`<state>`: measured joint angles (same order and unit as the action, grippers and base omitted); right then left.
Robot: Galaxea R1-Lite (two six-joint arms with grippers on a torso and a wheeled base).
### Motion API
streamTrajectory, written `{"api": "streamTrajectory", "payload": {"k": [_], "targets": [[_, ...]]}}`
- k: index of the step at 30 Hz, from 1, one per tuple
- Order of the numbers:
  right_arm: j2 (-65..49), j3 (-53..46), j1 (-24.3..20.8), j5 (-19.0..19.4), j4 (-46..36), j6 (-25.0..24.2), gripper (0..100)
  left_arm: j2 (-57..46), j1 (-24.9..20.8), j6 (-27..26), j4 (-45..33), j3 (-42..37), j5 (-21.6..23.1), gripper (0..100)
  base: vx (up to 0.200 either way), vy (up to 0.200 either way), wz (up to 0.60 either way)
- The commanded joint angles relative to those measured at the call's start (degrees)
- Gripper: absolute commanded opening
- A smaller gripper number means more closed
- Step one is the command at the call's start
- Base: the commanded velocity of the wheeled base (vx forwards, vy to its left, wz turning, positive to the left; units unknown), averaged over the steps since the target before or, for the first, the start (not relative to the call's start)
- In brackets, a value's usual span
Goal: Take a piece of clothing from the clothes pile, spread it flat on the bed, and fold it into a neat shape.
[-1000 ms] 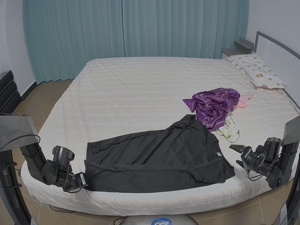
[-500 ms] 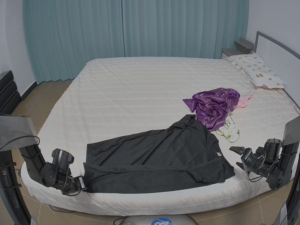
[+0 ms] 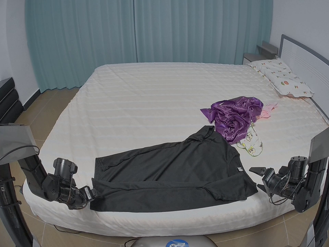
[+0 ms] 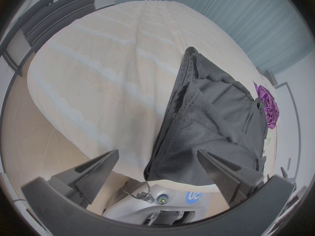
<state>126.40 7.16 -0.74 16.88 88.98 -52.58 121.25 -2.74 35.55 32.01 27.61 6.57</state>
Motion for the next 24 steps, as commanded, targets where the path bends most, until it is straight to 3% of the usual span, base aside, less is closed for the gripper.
{"api": "streamTrajectory", "payload": {"k": [1, 11, 24], "targets": [[0.4, -0.4, -0.6, 0.1, 0.9, 0.0, 100, -1.2, 0.0, 2.9, 0.1, 0.7, 1.1, 100, 0.2, 0.0, 0.0], [0.4, -0.7, -1.0, 0.0, 0.9, 0.6, 100, -0.6, 0.4, 3.2, 0.2, 1.1, 2.0, 100, 0.2, 0.0, 0.0], [0.2, -0.1, -1.0, 0.0, 0.9, 0.7, 100, -1.3, 0.8, 3.6, 0.2, 2.4, 2.0, 100, 0.0, 0.0, 0.0]]}}
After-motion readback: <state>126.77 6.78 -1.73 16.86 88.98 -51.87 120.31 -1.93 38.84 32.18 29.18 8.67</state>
